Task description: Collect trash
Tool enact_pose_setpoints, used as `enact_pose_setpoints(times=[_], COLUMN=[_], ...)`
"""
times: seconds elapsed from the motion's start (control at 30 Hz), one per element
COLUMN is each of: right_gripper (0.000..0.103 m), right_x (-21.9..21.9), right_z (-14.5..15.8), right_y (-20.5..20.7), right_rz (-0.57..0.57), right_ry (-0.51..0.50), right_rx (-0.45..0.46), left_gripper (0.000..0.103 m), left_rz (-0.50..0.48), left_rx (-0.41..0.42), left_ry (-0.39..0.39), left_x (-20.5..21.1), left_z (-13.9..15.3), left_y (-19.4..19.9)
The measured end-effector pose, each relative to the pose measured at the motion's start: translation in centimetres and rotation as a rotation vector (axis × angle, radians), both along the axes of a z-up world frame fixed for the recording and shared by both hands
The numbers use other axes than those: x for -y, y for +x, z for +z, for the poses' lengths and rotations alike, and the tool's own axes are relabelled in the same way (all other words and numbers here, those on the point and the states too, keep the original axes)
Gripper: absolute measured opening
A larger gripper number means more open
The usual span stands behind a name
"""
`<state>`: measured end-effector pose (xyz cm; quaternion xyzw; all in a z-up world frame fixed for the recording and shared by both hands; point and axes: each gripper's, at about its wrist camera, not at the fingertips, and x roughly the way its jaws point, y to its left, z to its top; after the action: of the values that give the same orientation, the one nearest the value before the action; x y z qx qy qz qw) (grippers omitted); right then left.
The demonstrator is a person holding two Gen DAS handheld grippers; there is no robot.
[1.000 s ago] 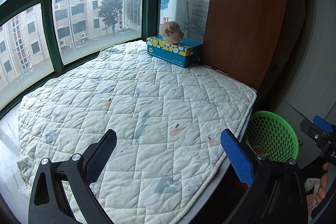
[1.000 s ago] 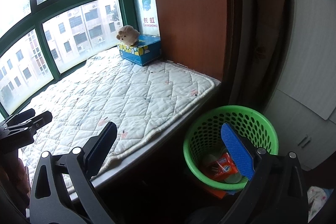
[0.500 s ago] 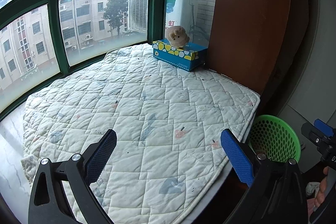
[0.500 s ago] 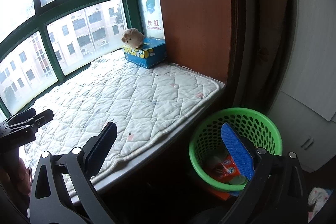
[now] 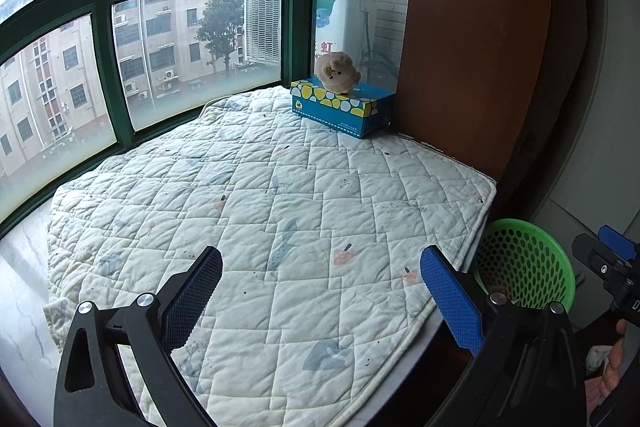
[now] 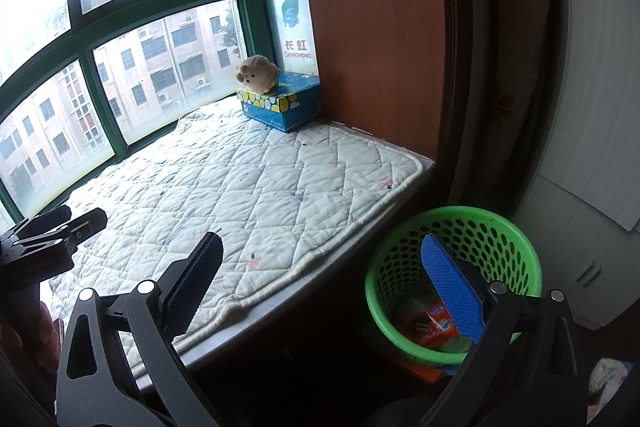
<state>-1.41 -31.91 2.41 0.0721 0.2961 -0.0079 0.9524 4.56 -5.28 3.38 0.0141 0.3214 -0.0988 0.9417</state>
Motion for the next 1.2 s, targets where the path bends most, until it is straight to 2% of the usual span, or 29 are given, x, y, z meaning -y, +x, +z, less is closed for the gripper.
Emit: enact_pose_setpoints(times=[1.2], right_gripper=[0.098], right_x=[-0.49], right_z=[-0.17], right_y=[0.29], right_rz=[0.012], right_ry=[0.001], right_rx=[-0.005], left_gripper=[0.096], left_rz=[0.009], left_rx=[-0.006], left_ry=[-0.003], left_x=[-0.13], left_z=[-0.01], left_y=[0.01])
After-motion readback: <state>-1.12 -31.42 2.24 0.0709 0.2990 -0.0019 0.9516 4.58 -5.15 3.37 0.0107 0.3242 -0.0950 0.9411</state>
